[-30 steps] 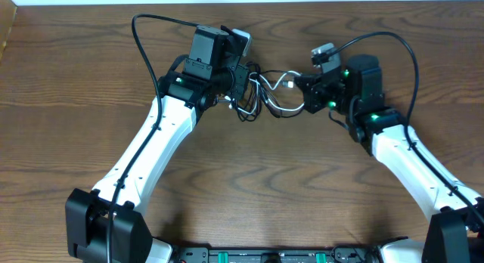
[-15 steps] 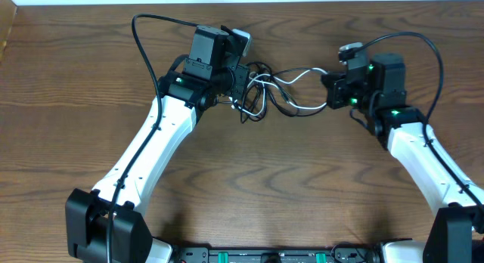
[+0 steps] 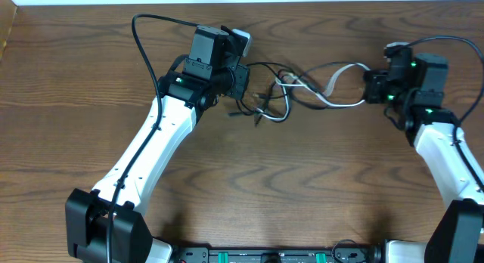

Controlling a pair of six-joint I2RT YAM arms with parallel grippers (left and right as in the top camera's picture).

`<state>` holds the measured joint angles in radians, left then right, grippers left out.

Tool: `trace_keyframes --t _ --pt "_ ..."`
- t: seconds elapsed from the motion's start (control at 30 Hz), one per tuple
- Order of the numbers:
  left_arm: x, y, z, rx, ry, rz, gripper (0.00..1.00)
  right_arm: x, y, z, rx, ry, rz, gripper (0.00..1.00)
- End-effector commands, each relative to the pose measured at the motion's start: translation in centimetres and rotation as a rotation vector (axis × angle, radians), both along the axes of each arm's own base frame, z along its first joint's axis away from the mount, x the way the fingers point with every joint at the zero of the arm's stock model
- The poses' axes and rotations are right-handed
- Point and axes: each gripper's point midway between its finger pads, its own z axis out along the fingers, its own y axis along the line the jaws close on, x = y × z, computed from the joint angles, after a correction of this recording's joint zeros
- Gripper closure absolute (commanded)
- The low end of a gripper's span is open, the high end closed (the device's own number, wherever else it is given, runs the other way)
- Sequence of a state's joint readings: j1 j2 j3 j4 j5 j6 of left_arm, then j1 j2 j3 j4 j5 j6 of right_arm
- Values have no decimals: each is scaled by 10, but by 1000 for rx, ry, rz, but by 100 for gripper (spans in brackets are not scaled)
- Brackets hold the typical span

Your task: Untangle cables

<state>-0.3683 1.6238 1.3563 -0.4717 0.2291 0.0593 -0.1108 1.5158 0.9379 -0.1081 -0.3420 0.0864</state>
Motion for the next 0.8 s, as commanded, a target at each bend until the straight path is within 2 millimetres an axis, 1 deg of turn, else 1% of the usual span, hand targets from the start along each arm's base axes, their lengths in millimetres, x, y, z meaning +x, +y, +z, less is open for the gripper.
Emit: trace_keyframes --t 0.0,0.17,0.2,0.27,0.47,0.7,0.77 --pt "4 7 5 33 -29 15 93 4 -29 7 -32 -20 -66 99" --pt "4 7 5 33 -30 16 93 1 -62 13 -38 -34 -145 99" --pt "4 7 5 33 -30 16 93 0 -72 16 -43 -43 -171 99" --pt "4 7 5 33 -30 16 93 -2 -87 22 -48 -57 -206 99" --pt "4 7 5 33 -30 16 93 -18 -137 45 -55 -109 -334 99" --pt "4 7 5 33 -30 16 93 -41 -187 74 -61 -182 -480 99" --pt "4 7 5 33 -29 17 93 -47 -198 84 -66 -208 -513 99"
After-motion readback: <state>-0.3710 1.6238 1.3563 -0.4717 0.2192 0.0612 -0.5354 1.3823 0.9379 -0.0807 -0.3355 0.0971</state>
